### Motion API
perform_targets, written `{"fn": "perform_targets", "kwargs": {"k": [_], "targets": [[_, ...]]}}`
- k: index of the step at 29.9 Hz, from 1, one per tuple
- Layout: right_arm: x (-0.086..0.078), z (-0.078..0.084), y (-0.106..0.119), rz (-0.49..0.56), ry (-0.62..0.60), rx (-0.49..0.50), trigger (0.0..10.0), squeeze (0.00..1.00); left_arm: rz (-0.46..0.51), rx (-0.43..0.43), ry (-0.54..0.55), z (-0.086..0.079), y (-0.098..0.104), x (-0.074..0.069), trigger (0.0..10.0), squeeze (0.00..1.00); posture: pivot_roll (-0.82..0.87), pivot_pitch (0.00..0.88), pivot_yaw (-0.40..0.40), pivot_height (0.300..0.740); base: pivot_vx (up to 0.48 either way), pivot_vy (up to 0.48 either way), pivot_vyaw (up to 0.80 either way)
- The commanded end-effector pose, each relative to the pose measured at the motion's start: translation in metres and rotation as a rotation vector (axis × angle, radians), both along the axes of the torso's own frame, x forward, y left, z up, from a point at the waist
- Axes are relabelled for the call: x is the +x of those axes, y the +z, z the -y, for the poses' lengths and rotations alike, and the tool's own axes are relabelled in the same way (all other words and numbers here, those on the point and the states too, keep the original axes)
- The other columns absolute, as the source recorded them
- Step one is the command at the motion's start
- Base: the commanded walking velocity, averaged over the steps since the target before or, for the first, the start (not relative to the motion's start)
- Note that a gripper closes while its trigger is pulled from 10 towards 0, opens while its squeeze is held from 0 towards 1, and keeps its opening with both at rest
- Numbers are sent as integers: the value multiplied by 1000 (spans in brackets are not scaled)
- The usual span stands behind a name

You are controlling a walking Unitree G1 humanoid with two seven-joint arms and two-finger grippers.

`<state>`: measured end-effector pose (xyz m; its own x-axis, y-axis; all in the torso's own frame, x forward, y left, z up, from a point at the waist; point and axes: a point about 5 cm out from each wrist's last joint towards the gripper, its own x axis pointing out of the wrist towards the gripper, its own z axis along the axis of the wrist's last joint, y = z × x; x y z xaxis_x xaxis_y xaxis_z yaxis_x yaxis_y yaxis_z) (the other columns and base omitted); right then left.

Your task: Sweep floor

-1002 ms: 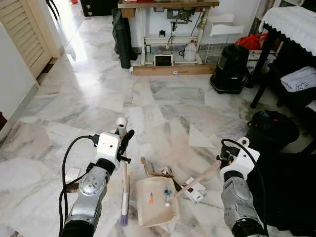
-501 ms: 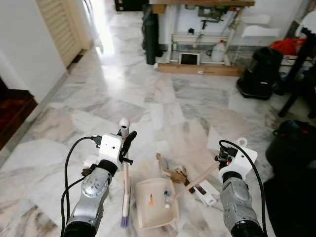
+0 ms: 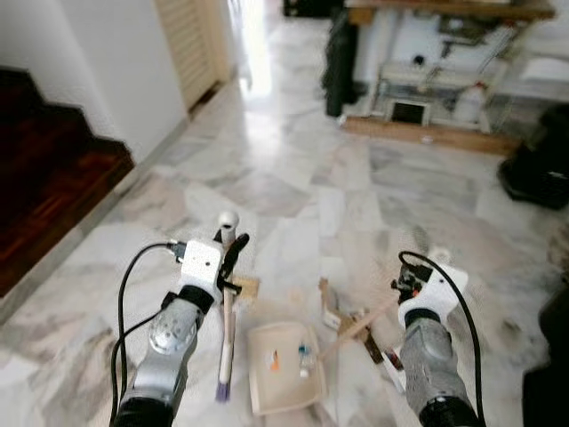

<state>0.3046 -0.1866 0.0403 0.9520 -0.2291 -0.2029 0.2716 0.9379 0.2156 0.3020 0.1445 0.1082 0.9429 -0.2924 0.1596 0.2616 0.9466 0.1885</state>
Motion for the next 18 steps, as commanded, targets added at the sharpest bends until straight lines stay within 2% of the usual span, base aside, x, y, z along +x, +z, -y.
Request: {"fn": "perform_targets", "kwargs": {"k": [1,18], "targets": [[8,-1,16,72,-4,17,10000,0,54,14,-2,1,11,2,10000,0,38,0,21,740,0,0,800],[8,0,16,67,-4,17,10000,0,39,19,21,-2,9,1,10000,0,40,0,13,740,0,0,800]]}}
